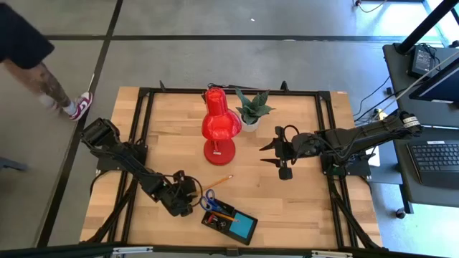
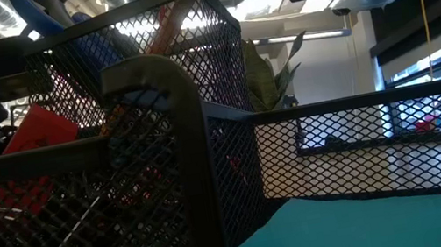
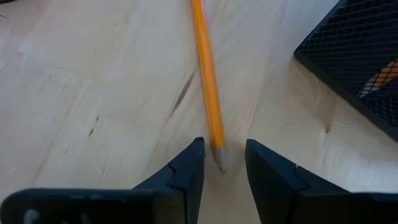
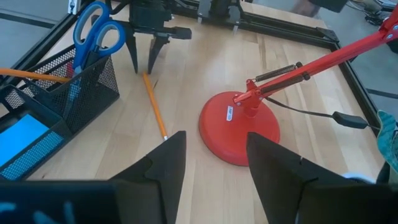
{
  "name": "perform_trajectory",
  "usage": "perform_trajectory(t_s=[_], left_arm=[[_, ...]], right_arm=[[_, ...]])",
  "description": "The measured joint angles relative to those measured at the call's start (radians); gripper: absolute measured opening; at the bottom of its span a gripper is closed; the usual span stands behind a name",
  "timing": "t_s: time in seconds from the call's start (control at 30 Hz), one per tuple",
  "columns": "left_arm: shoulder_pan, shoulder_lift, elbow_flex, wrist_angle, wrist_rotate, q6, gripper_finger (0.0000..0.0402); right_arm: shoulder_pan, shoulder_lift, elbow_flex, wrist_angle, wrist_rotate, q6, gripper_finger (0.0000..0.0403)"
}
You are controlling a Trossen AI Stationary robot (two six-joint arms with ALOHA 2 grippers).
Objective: Pick and place office supplies into organizer
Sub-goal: Put the orange pencil into the black desk organizer
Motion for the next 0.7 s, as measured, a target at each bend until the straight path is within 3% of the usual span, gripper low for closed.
perform_trajectory(t_s=[0.33,0.7], left_arm=[[-0.006,-0.001,0.002,-0.019,-0.001,-0.014,0.0091],[0.023,-0.003,0.003,-0.043,-0.001,0.062,0.0011]], right_arm=[[0.0,0.0,0.0,0.0,0.0,0.0,0.0171],[0.0,0.0,0.0,0.0,0.0,0.004,0.0171]])
